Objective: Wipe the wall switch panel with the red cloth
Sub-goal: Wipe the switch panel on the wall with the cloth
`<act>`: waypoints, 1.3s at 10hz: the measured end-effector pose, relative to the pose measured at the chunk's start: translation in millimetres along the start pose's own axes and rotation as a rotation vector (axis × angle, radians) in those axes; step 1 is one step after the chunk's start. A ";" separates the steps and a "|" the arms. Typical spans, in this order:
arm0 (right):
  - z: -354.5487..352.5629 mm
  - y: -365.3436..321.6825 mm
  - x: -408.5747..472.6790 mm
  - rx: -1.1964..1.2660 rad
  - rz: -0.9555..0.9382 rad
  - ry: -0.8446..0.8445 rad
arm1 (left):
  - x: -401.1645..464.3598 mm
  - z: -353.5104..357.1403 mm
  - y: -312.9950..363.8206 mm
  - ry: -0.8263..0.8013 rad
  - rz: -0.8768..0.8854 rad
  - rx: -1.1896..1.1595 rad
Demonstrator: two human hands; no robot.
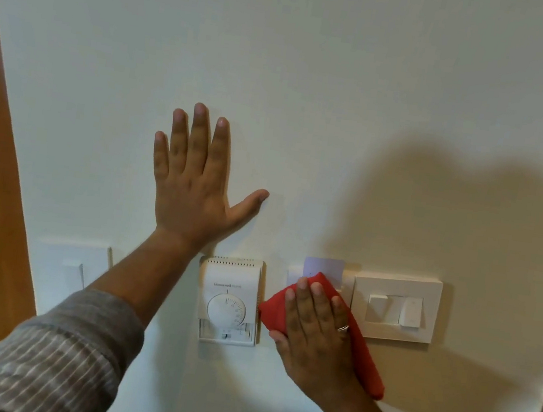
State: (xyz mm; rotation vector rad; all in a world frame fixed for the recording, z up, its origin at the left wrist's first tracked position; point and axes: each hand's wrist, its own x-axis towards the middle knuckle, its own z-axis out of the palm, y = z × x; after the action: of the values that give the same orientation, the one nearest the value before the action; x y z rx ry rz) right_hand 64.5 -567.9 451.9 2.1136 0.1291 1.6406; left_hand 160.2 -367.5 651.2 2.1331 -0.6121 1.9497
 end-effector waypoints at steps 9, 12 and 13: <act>1.9 6.8 -0.2 -0.038 -0.102 0.036 | 0.3 -0.3 -2.3 0.005 0.002 -0.012; -4.3 2.7 10.8 0.018 0.087 0.049 | -0.9 -0.3 -1.2 0.012 -0.002 -0.019; -3.7 -0.8 17.4 0.008 0.110 0.038 | -0.3 0.0 -1.6 0.017 -0.003 -0.019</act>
State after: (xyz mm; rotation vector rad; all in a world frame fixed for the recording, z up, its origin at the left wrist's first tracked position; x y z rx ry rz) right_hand 66.1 -560.0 467.8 2.1298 0.0313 1.7465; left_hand 160.8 -366.0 651.1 2.1023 -0.6221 1.9508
